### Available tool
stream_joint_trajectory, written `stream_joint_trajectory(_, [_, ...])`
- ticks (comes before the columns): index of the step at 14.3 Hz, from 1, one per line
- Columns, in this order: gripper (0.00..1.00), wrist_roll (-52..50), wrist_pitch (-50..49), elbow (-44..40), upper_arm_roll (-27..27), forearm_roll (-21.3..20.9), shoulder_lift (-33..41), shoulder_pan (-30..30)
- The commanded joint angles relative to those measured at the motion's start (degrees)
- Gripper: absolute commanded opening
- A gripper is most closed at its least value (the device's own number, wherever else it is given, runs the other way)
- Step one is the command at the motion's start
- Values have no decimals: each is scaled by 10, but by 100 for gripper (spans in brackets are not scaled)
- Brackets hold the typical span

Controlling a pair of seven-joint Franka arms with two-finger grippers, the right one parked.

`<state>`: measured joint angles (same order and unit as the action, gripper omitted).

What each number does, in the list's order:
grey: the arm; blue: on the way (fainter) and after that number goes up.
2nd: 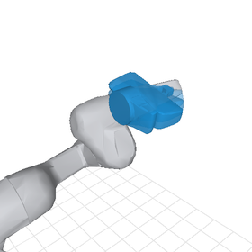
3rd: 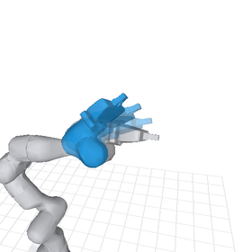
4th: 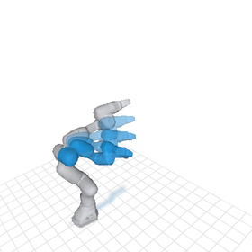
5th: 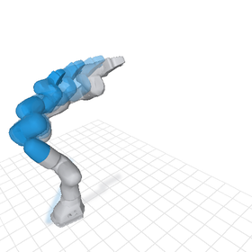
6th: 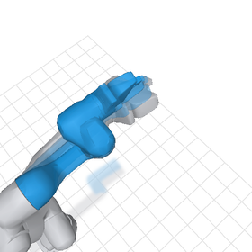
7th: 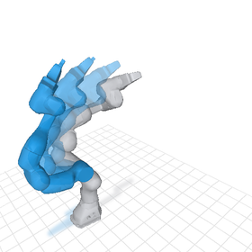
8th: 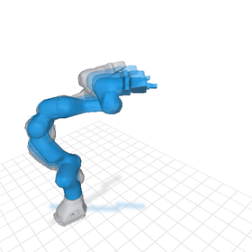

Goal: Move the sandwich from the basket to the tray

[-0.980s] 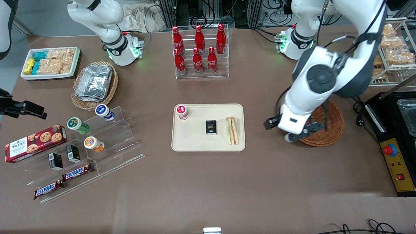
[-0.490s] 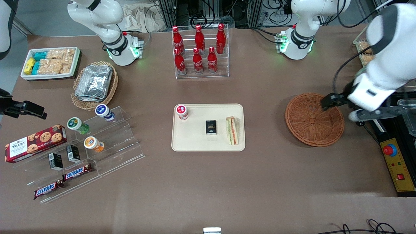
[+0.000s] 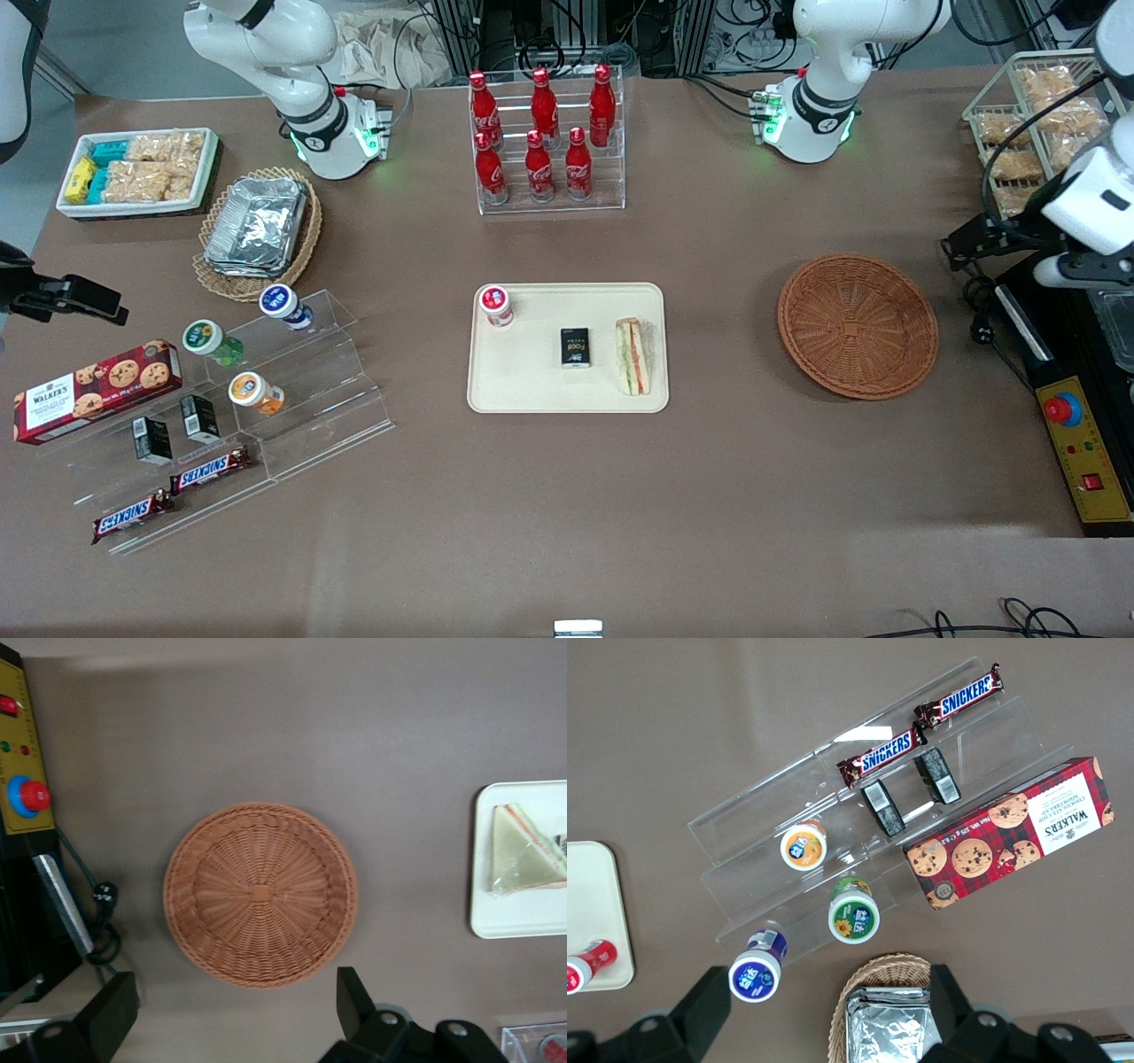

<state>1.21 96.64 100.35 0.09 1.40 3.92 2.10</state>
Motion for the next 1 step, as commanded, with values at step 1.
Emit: stream_joint_trajectory(1, [100,-20,-16,-30,-16,-8,-8,2])
